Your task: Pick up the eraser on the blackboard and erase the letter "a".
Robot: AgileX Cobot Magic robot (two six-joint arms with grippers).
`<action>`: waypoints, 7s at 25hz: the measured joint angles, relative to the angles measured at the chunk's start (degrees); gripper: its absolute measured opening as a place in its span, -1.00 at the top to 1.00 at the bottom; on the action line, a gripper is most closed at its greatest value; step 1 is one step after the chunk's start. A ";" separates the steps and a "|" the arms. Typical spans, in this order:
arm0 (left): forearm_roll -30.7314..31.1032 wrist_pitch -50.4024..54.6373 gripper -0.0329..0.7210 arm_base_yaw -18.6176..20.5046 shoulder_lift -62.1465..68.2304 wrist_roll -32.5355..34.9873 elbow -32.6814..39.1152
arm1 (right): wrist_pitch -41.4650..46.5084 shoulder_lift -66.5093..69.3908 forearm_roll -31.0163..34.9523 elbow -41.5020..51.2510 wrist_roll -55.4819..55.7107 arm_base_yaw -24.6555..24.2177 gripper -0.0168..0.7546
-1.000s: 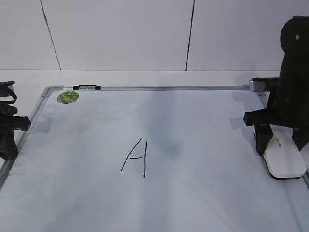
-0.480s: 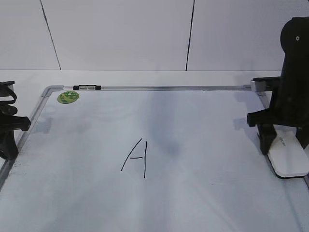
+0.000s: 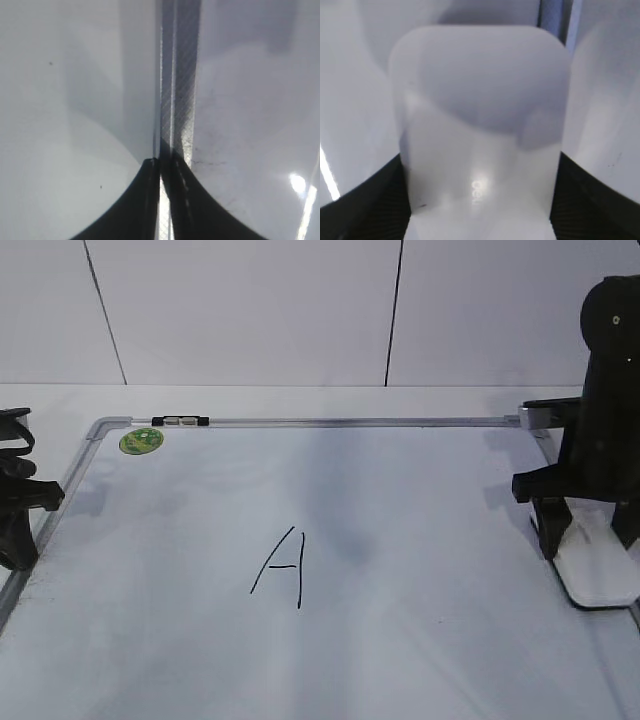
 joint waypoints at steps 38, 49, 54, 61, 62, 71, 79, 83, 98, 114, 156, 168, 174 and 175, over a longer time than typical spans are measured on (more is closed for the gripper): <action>0.00 -0.10 0.78 0.00 0.00 0.10 0.00 | 1.11 -11.35 0.49 -8.30 0.00 0.00 -0.58; -0.04 -0.31 0.70 0.00 0.00 0.10 0.00 | 1.77 -20.35 3.17 -8.30 0.00 0.00 -0.58; 0.48 -0.31 0.45 0.10 0.00 0.10 0.00 | 1.91 -20.47 3.17 -7.05 0.00 0.00 -0.58; 1.74 -0.39 0.24 0.21 -0.62 -1.24 0.19 | 2.05 -20.47 3.26 -5.95 0.00 0.00 -0.58; 1.63 -0.39 0.24 0.10 -1.03 -1.45 0.44 | 2.05 -20.47 3.26 -5.95 0.00 0.00 -0.58; 1.56 0.84 0.23 0.10 -13.00 -1.94 0.66 | 2.09 -23.20 5.17 -5.95 -0.81 0.00 -0.58; 1.13 3.52 0.22 0.01 -26.60 -2.43 0.79 | 2.21 -29.68 5.17 -5.95 -1.02 0.00 -0.58; 0.80 4.53 0.15 -0.83 -34.39 -2.43 0.79 | 2.48 -34.59 5.30 -5.73 -1.88 0.00 -0.58; 1.56 15.22 0.13 -4.64 -55.58 -2.43 0.79 | 3.14 -56.78 10.19 7.06 -2.09 0.16 -0.58; -0.57 23.56 0.13 -4.64 -76.20 -4.05 0.79 | 4.04 -86.40 10.44 16.28 -2.09 6.59 -0.58; 5.75 15.23 0.13 -4.64 -106.07 0.24 33.85 | -2.62 -106.05 4.66 48.52 -7.24 6.59 -0.58; 5.75 14.44 0.13 -4.64 -106.07 0.37 33.85 | -3.08 -106.05 4.66 48.56 -7.34 6.59 -0.58; 5.83 14.44 0.13 -4.64 -106.07 0.37 33.85 | -3.08 -106.05 4.66 48.56 -7.34 6.59 -0.58; 5.83 14.34 0.13 -4.64 -106.07 0.37 33.85 | -3.12 -106.19 4.66 48.56 -7.34 6.59 -0.58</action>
